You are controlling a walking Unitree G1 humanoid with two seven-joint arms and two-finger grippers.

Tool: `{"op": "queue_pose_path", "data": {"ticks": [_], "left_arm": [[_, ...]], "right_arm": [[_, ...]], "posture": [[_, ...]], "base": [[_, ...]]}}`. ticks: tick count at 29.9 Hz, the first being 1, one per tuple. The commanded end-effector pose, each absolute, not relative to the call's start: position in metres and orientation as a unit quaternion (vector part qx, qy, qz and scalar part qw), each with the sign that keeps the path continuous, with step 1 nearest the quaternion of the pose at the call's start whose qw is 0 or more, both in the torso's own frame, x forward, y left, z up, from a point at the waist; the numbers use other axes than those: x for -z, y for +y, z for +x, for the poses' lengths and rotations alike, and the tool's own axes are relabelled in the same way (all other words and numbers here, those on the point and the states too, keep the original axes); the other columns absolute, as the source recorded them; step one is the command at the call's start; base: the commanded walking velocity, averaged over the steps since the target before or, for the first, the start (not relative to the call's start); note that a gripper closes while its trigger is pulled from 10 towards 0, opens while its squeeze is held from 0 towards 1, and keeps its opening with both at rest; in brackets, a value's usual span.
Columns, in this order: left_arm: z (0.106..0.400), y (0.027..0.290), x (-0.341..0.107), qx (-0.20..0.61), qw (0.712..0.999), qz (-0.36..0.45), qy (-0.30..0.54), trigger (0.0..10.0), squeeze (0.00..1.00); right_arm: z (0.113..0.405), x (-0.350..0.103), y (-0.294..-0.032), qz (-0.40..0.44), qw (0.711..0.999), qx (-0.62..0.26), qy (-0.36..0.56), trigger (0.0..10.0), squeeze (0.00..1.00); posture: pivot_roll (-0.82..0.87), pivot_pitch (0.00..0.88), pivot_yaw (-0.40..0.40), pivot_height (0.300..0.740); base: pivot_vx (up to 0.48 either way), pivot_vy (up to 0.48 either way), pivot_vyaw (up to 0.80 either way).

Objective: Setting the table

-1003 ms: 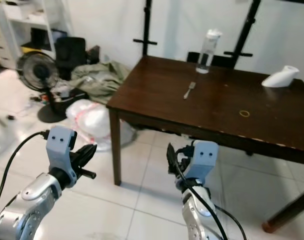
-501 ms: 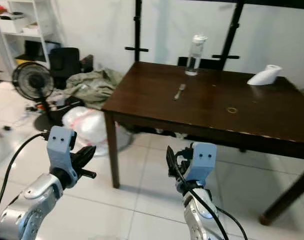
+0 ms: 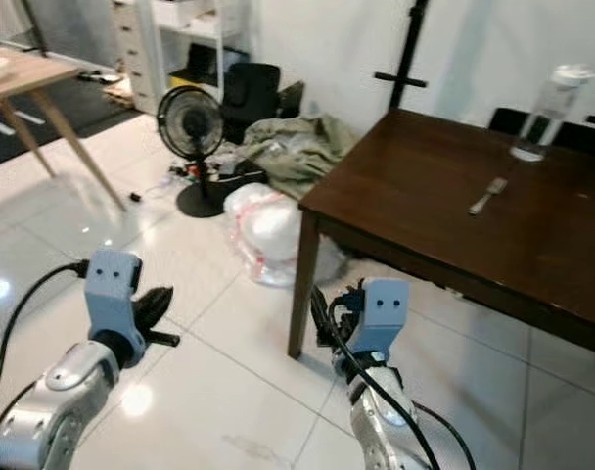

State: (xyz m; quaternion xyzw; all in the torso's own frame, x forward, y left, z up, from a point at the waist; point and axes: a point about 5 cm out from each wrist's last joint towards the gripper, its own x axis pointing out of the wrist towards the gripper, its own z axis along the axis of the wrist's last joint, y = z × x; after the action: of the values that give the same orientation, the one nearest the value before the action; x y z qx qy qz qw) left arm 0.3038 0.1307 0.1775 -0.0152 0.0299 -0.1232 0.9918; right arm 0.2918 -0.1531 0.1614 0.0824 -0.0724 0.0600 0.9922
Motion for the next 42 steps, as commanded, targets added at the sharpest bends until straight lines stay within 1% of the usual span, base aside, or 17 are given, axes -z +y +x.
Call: {"op": "queue_pose_path", "data": {"ticks": [1,2,8,19,25,26,29,32,35,37,38,40,42], "left_arm": [[0.303,0.138,-0.17,0.103,0.994,-0.012,0.046,10.0,0.0],[0.305,0.141,-0.169,0.086,0.995,-0.01,0.048,10.0,0.0],[0.308,0.148,-0.169,0.048,0.998,0.006,0.043,10.0,0.0],[0.312,0.156,-0.17,0.0,0.999,0.02,0.037,10.0,0.0],[0.314,0.163,-0.165,-0.033,0.998,0.028,0.043,10.0,0.0],[0.315,0.163,-0.164,-0.036,0.998,0.028,0.043,10.0,0.0],[0.316,0.162,-0.166,-0.031,0.998,0.03,0.038,10.0,0.0],[0.318,0.153,-0.169,-0.004,0.999,0.041,0.023,10.0,0.0],[0.319,0.151,-0.17,0.002,0.999,0.044,0.019,10.0,0.0],[0.322,0.14,-0.173,0.03,0.999,0.045,0.006,10.0,0.0],[0.322,0.14,-0.173,0.03,0.999,0.045,0.006,10.0,0.0],[0.326,0.131,-0.176,0.05,0.998,0.042,-0.008,10.0,0.0],[0.328,0.128,-0.177,0.054,0.998,0.04,-0.014,10.0,0.0]], "right_arm": [[0.29,-0.161,-0.15,0.089,0.991,-0.067,-0.071,10.0,0.0],[0.289,-0.161,-0.149,0.09,0.991,-0.069,-0.072,10.0,0.0],[0.288,-0.162,-0.148,0.093,0.99,-0.073,-0.074,10.0,0.0],[0.287,-0.163,-0.143,0.098,0.988,-0.088,-0.079,10.0,0.0],[0.287,-0.167,-0.14,0.095,0.987,-0.098,-0.086,10.0,0.0],[0.287,-0.167,-0.14,0.093,0.987,-0.097,-0.085,10.0,0.0],[0.29,-0.168,-0.144,0.09,0.988,-0.091,-0.089,10.0,0.0],[0.293,-0.168,-0.154,0.073,0.991,-0.063,-0.09,10.0,0.0],[0.293,-0.168,-0.156,0.067,0.992,-0.055,-0.089,10.0,0.0],[0.296,-0.168,-0.169,0.035,0.995,-0.026,-0.089,10.0,0.0],[0.296,-0.168,-0.169,0.035,0.995,-0.026,-0.089,10.0,0.0],[0.297,-0.168,-0.18,-0.001,0.996,-0.005,-0.085,10.0,0.0],[0.298,-0.168,-0.184,-0.011,0.996,0.001,-0.084,10.0,0.0]], "posture": [[0.07,0.044,0.052,0.74],[0.07,0.048,0.053,0.74],[0.07,0.051,0.052,0.74],[0.07,0.055,0.049,0.74],[0.07,0.056,0.045,0.74],[0.07,0.056,0.045,0.74],[0.07,0.056,0.042,0.74],[0.07,0.056,0.043,0.74],[0.07,0.056,0.043,0.74],[0.06,0.056,0.046,0.74],[0.06,0.056,0.046,0.74],[0.05,0.058,0.045,0.74],[0.05,0.058,0.045,0.74]], "base": [[0.0,0.0,0.8],[0.0,0.0,0.8],[0.0,0.0,0.8],[0.0,0.0,0.8],[0.435,0.0,0.79],[0.465,0.0,0.0],[0.465,0.0,0.0],[0.465,0.0,0.0],[0.465,0.0,0.0],[0.465,0.0,0.0],[0.465,0.0,0.0],[0.465,0.0,0.0],[0.465,0.0,0.0]]}}
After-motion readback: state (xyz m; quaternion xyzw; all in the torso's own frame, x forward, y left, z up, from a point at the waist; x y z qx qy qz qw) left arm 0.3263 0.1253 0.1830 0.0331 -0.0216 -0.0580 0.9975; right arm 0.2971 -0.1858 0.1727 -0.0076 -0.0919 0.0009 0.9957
